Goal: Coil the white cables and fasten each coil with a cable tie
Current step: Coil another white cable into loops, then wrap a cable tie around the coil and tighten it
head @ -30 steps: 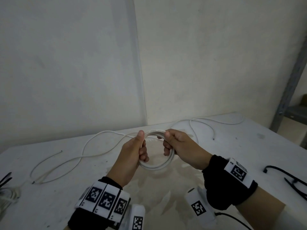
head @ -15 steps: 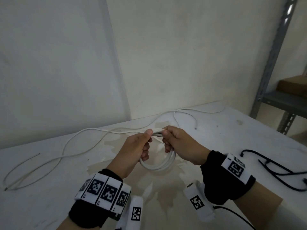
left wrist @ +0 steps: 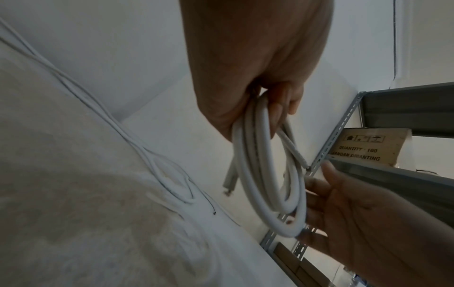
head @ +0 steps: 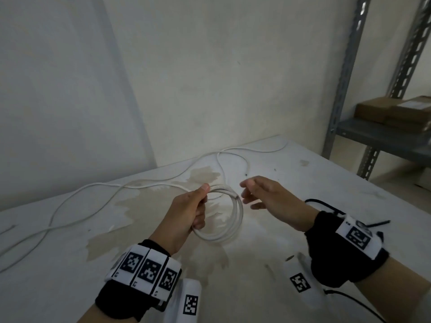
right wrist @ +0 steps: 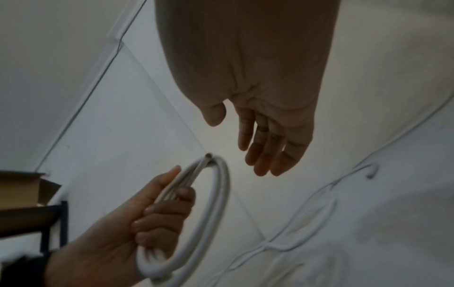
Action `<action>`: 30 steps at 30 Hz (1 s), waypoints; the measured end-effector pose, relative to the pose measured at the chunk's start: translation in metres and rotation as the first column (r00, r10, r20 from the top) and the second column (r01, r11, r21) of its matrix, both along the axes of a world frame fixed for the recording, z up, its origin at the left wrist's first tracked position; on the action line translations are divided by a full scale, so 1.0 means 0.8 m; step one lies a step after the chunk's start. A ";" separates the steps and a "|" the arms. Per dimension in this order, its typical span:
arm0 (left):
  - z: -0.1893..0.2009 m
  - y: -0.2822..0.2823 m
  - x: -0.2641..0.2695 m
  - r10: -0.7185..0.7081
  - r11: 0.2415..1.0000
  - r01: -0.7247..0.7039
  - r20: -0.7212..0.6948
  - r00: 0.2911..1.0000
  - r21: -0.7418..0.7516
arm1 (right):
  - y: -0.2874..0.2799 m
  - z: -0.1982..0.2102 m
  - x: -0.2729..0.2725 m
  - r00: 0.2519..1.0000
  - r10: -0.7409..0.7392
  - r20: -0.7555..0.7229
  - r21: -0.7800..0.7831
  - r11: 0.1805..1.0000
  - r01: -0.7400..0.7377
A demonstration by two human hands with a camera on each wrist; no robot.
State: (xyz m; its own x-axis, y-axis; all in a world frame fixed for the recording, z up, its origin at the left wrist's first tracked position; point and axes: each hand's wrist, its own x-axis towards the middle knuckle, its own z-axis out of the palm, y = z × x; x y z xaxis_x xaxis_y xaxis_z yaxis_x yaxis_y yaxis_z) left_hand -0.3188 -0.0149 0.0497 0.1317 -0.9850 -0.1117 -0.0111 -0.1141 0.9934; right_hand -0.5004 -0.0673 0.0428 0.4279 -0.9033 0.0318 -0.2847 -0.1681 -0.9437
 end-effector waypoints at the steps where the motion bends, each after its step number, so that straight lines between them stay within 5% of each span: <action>1: -0.002 -0.002 -0.003 0.000 1.000 0.000 -0.002 1.000 0.005 | -0.003 -0.003 -0.016 0.994 -0.021 -0.109 -0.025 1.000 0.019; 5: -0.004 -0.008 -0.017 0.009 1.000 -0.009 -0.016 1.000 0.009 | -0.014 -0.013 -0.079 0.856 -0.108 -0.505 -0.166 0.986 0.026; 9: -0.005 -0.012 -0.033 0.002 1.000 -0.002 -0.023 1.000 0.017 | -0.026 -0.016 -0.126 0.700 -0.151 -0.698 -0.186 0.982 0.026; 14: -0.004 -0.013 -0.044 -0.002 1.000 0.002 -0.014 1.000 0.017 | -0.034 -0.018 -0.152 0.376 -0.098 -0.921 -0.083 0.995 0.054; 16: -0.004 -0.014 -0.045 -0.004 1.000 0.004 -0.011 1.000 0.019 | -0.036 -0.023 -0.153 0.315 -0.056 -0.947 -0.032 0.996 0.080; 30: 0.004 -0.001 -0.022 0.063 0.998 -0.063 0.007 0.998 0.005 | -0.051 -0.032 -0.064 0.405 -0.052 -0.913 -0.095 0.992 -0.087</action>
